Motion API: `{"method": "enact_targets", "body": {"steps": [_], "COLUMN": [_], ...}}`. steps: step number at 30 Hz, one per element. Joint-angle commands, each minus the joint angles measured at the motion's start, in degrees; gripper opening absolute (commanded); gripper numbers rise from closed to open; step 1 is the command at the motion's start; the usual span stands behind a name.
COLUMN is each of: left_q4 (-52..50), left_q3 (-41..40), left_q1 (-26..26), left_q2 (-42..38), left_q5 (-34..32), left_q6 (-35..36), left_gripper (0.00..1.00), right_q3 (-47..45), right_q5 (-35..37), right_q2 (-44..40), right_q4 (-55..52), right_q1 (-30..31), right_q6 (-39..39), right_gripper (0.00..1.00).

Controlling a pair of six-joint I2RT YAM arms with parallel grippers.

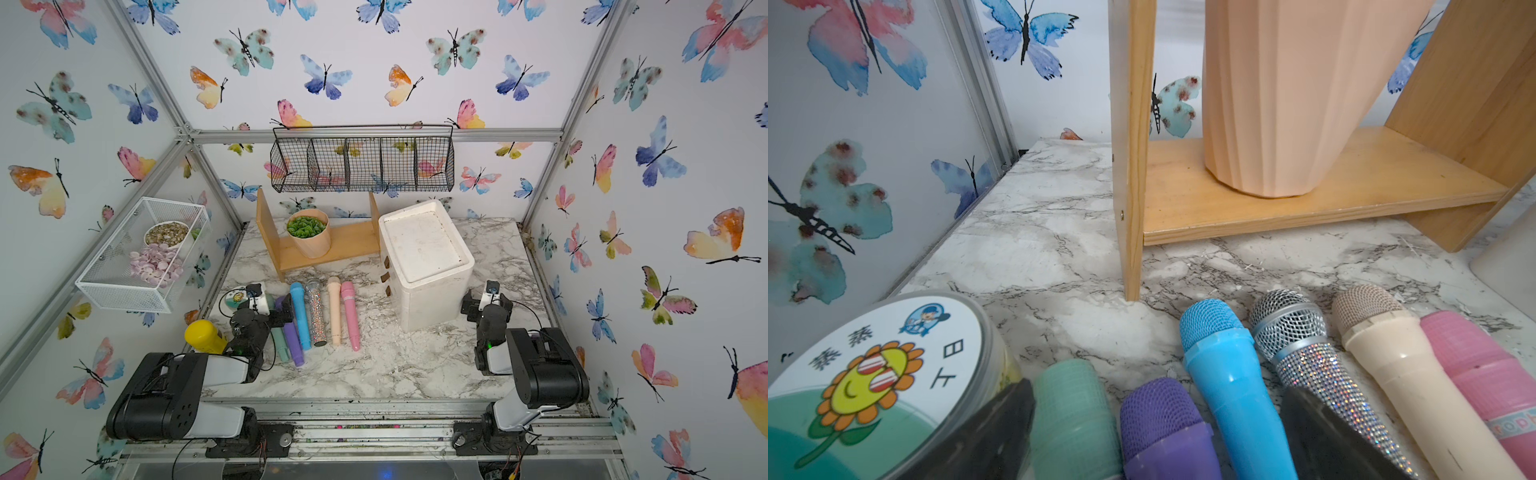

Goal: Take the microphone out of the drawer
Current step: Reset both arms

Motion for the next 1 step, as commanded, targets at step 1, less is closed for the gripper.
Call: {"method": "enact_targets", "body": {"steps": [1], "left_q4": [1.17], "left_q3": [0.16], "left_q1": [0.42], "left_q2": [-0.09], "left_q5": [0.16], "left_q6": [0.04], "left_gripper": [0.98], "right_q3": [0.87], "right_q5": [-2.47], "right_q2": [-0.27], "right_q4": [0.29], "right_q1": [0.59], "right_q6": [-0.59], "right_gripper": [0.98]}}
